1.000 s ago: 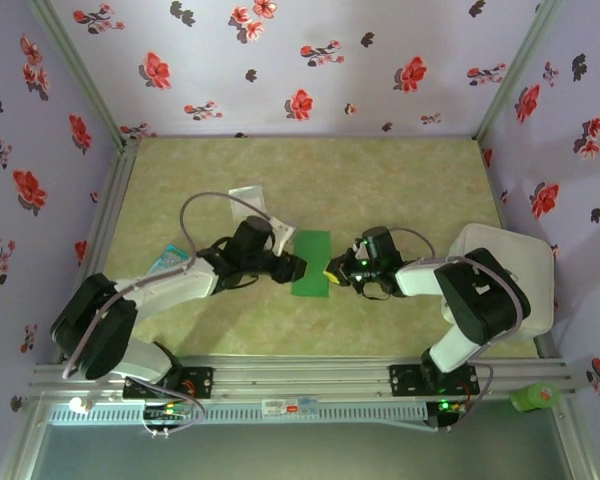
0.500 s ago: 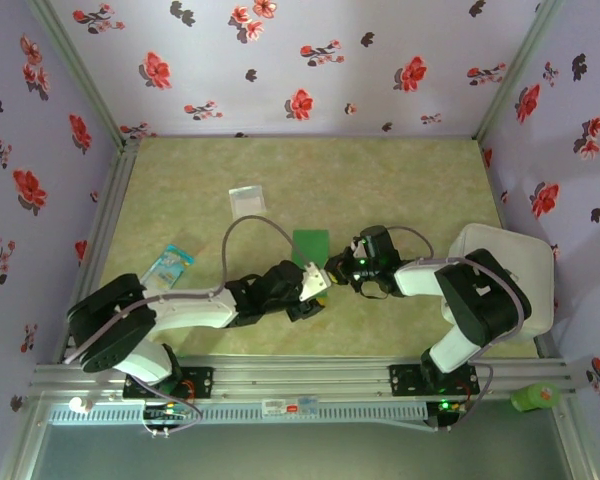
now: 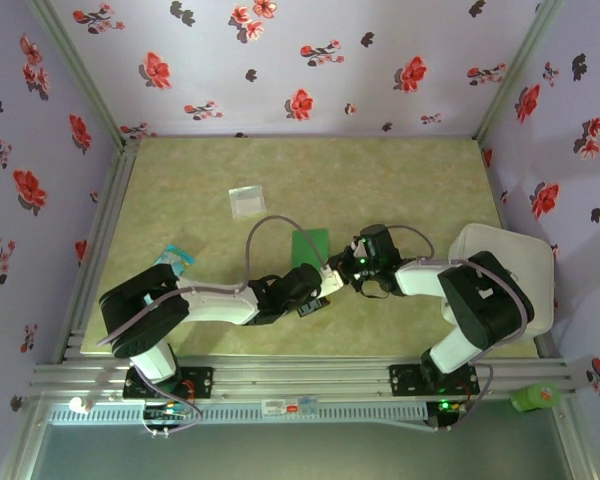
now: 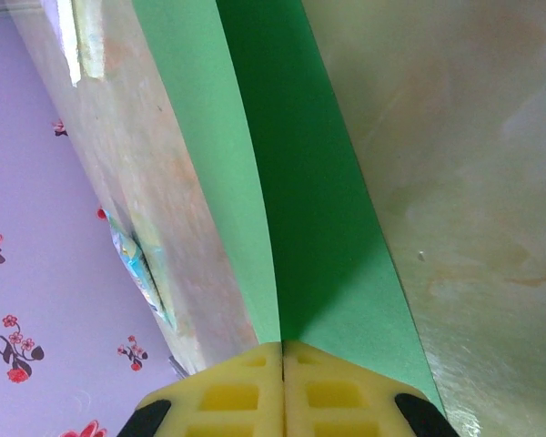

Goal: Fold a paper plane with a square sheet of paper (pick it up from the middle)
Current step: Fold the triangle a second time at the center of the table.

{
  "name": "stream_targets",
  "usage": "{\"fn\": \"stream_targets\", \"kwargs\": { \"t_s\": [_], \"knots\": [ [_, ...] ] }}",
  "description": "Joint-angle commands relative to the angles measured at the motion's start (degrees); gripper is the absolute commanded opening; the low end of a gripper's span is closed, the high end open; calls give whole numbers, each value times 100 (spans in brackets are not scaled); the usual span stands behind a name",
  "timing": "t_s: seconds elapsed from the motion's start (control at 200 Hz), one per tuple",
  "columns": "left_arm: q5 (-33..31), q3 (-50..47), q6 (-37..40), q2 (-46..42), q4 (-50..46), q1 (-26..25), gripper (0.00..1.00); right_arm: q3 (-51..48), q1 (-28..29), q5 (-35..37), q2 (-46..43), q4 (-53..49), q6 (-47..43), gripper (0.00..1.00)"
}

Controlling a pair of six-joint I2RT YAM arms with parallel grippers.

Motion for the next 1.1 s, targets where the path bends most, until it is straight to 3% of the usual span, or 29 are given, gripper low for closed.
{"fn": "stream_targets", "kwargs": {
  "t_s": [0.0, 0.26, 0.535, 0.775, 0.885, 1.095],
  "knots": [
    [-312, 39, 128, 115, 286, -34, 55, 143, 23, 84, -104, -166, -111, 7],
    [-336, 20, 49, 124, 443, -34, 46, 230, 19, 57, -120, -328, -186, 7],
    [-355, -129, 84, 65, 529, -34, 24, 243, 7, 97, -161, -448, -237, 10],
    [-232, -173, -124, -43, 565, -2, 3, 202, -29, 160, -273, -554, -279, 19],
    [118, -177, -540, -163, 503, 142, 1, 224, -104, 365, -503, -1013, -492, 27],
    [1410, 25, -1707, -313, 51, 698, 0, 382, -218, 1275, -1220, -2565, -1181, 40]
  ]
}}
